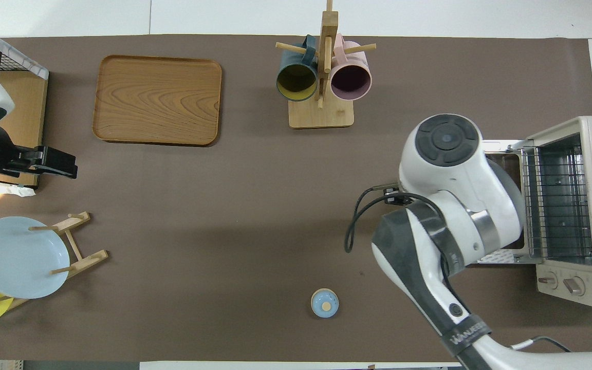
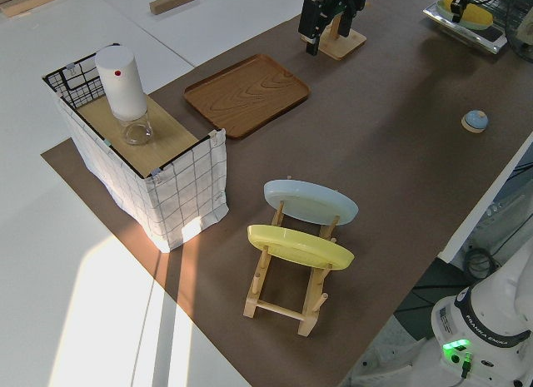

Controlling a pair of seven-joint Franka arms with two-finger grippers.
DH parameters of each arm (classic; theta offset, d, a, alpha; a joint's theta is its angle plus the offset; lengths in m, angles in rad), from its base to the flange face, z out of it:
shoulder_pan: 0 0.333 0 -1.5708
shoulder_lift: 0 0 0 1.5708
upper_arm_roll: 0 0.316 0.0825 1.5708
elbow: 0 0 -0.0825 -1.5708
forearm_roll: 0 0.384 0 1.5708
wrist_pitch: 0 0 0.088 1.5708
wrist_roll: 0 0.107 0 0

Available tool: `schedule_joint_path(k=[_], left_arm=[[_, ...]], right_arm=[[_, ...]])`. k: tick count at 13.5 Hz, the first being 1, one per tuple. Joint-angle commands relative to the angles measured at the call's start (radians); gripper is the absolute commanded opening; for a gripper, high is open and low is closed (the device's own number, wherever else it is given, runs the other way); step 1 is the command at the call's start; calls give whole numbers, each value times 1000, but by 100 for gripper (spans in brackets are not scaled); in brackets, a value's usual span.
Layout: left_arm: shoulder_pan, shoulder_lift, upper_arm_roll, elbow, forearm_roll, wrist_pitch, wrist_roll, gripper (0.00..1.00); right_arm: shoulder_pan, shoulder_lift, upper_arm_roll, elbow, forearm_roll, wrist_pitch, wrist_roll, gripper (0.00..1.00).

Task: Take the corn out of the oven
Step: 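Grasp the green plate in the oven and pull it out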

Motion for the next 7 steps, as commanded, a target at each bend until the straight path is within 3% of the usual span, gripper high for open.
schedule_joint_path(k=[1,3,7], left_arm=[[8,-4,-7,2,22,-6,7,100],[11,-5,-5,2,22,-10,7,100],[14,-5,-5,2,22,-10,7,100]], right_arm=[[119,172,-1,243,-10,-120,185,0],[181,249,4,314,-5,-111,304,0],[245,298,8,302,88,29,421,0]])
